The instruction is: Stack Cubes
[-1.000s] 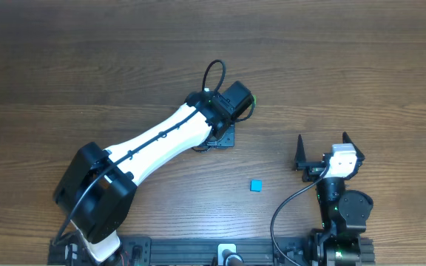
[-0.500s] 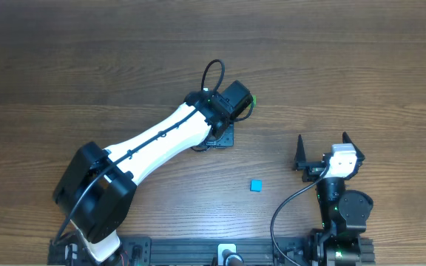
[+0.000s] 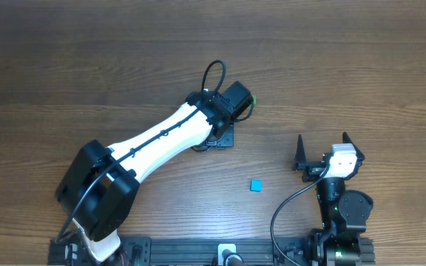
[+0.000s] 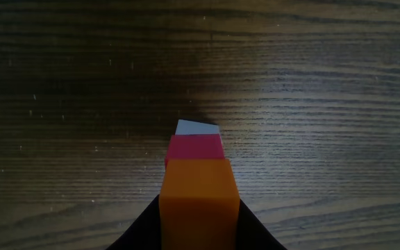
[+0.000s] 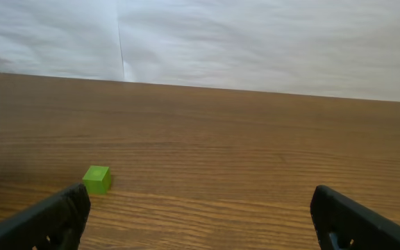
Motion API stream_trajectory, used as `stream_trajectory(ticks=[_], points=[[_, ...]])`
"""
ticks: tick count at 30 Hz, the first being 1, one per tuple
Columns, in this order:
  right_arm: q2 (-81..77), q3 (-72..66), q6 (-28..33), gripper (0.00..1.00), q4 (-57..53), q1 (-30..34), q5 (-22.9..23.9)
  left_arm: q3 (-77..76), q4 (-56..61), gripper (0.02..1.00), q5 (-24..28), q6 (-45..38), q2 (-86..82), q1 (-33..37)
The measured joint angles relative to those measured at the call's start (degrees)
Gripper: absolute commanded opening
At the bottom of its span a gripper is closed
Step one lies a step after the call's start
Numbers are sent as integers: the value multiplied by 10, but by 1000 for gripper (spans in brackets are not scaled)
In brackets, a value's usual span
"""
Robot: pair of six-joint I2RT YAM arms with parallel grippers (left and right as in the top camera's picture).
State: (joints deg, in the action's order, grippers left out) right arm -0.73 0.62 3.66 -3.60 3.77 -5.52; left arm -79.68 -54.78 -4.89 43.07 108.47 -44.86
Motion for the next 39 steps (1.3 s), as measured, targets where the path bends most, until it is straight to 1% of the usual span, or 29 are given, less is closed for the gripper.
stream_trajectory(ticks=[3, 4, 5, 6, 8, 10, 11, 13, 16, 19, 25, 28, 31, 36, 39], points=[[0, 0, 0, 993, 0, 0, 0, 0, 0, 159, 0, 0, 0, 0], [0, 0, 0, 991, 0, 0, 0, 0, 0, 200, 0, 0, 0, 0], [0, 0, 0, 993, 0, 0, 0, 0, 0, 272, 0, 0, 0, 0], [0, 0, 0, 993, 0, 0, 0, 0, 0, 325, 0, 0, 0, 0], [0, 0, 0, 993, 0, 0, 0, 0, 0, 516, 0, 0, 0, 0], [0, 0, 0, 991, 0, 0, 0, 0, 0, 678, 2, 1, 2, 0], [0, 0, 0, 993, 0, 0, 0, 0, 0, 787, 2, -4, 2, 0], [0, 0, 0, 993, 0, 0, 0, 0, 0, 888, 3, -1, 3, 0], [0, 0, 0, 993, 0, 0, 0, 0, 1, 985, 4, -2, 4, 0], [0, 0, 0, 993, 0, 0, 0, 0, 3, 1000, 4, 0, 4, 0], [0, 0, 0, 991, 0, 0, 0, 0, 11, 1000, 3, 0, 4, 0], [0, 0, 0, 991, 0, 0, 0, 0, 30, 998, -8, 0, -3, 3], [0, 0, 0, 991, 0, 0, 0, 0, 49, 998, -26, 0, -39, 14], [0, 0, 0, 993, 0, 0, 0, -1, 86, 998, -78, -6, -176, 53], [0, 0, 0, 993, 0, 0, 0, -3, 120, 998, -107, -33, -264, 88]])
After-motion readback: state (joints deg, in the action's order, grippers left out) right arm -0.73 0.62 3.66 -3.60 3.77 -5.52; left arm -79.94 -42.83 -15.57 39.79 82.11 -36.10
